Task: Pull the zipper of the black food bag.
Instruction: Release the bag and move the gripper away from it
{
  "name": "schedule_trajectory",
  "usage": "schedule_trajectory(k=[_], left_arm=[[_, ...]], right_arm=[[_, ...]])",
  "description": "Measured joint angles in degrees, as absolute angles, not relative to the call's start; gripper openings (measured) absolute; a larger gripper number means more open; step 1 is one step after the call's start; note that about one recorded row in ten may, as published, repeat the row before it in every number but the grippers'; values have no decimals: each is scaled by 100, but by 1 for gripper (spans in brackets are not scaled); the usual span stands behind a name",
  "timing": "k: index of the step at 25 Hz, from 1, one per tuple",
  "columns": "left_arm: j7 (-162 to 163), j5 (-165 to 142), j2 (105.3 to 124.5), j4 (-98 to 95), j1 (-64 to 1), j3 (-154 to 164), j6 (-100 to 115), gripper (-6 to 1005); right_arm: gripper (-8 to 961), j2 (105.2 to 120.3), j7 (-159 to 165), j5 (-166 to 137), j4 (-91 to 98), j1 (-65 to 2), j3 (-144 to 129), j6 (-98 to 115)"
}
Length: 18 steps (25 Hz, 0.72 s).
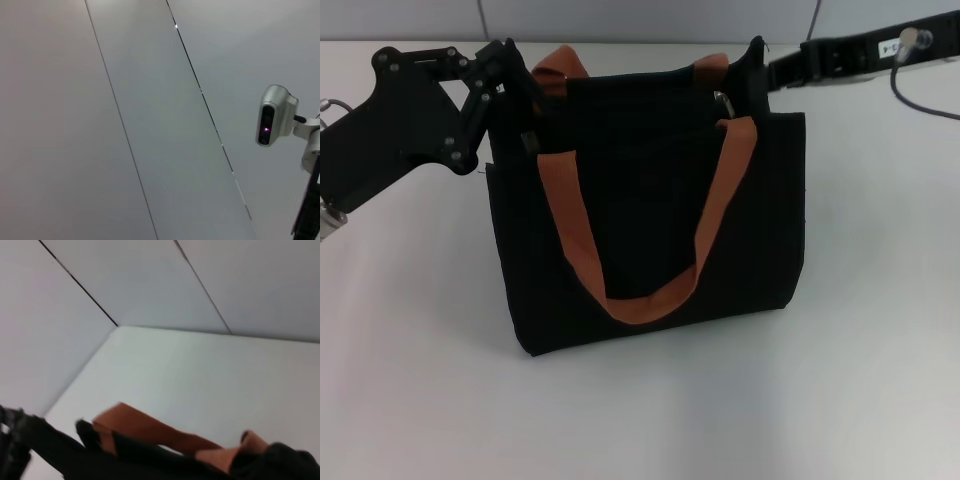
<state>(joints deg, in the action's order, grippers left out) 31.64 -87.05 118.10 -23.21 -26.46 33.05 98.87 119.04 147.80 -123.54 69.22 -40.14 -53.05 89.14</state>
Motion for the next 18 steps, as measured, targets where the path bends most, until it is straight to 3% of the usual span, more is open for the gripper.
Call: schedule_trajectory(k=[8, 14, 18], left_arm=[[3187, -8705, 11821, -2321, -2612, 3305, 9903, 72], [3544, -8705, 11818, -2311, -2606, 3307, 9797, 73], [4036, -8739, 11771, -2320, -2582, 3337, 9752, 74]], right_arm=[[82, 11833, 13702, -10970, 6410, -3584, -4745, 9009], [253, 11726, 12436, -9758, 5568, -3333, -4632, 9607], [435, 11644, 11419, -9398, 4862, -3318, -4623, 10232]])
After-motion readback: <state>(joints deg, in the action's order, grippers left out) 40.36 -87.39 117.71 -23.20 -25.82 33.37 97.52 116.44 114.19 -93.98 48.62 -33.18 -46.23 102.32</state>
